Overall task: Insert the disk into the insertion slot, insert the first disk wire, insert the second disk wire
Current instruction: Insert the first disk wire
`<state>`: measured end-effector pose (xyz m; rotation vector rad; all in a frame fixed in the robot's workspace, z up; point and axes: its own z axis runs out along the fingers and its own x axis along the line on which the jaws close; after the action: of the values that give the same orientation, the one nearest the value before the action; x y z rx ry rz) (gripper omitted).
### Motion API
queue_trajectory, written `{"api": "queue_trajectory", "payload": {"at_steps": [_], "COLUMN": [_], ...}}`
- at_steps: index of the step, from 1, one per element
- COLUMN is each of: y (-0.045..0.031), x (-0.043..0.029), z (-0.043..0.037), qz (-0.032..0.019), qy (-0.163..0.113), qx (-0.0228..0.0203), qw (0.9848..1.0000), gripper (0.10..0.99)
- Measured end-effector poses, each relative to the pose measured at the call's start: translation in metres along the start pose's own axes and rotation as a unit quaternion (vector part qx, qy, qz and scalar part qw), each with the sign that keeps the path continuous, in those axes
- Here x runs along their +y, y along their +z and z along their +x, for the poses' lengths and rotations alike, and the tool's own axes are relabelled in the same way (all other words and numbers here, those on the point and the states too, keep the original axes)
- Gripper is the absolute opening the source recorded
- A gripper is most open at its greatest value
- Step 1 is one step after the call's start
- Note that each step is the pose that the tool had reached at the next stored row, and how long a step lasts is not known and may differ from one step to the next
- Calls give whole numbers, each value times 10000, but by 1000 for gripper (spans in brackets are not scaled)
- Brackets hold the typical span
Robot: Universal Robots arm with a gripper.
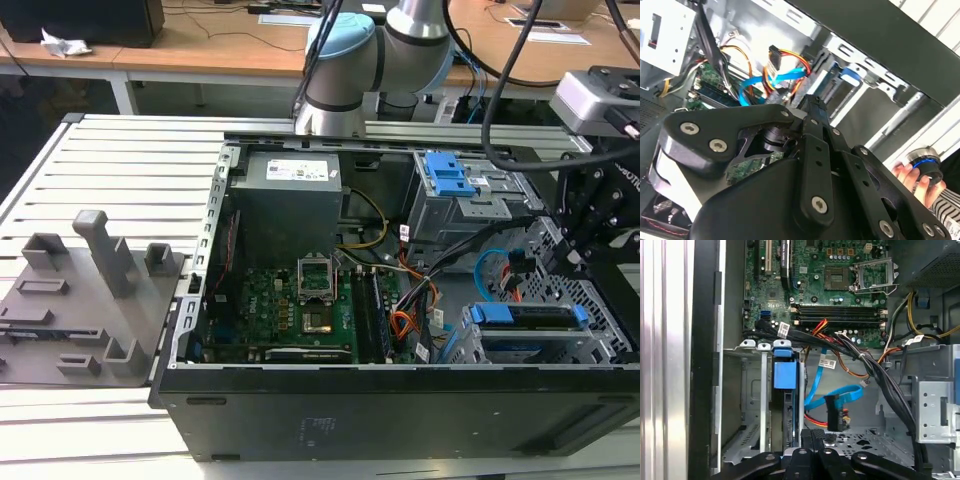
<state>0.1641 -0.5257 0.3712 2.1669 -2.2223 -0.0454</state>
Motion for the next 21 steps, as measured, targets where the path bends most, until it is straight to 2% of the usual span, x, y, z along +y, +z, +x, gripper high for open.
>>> {"api": "queue_trajectory", "payload": {"at_steps": [5, 12, 13, 14, 16, 19, 21], "y": [-1, -1, -1, -1, 2, 34, 82], "x": [5, 5, 5, 5, 11, 69, 124], "z": [-189, -200, -202, -203, -204, -202, -200], "qz": [0, 0, 0, 0, 0, 2, 2], "qy": [0, 0, 0, 0, -1, 9, 17], "qx": [6, 6, 6, 5, 5, 51, 87], "qw": [10000, 10000, 10000, 10000, 10000, 10000, 10000], "gripper": [106, 114, 235, 302, 302, 302, 302]}}
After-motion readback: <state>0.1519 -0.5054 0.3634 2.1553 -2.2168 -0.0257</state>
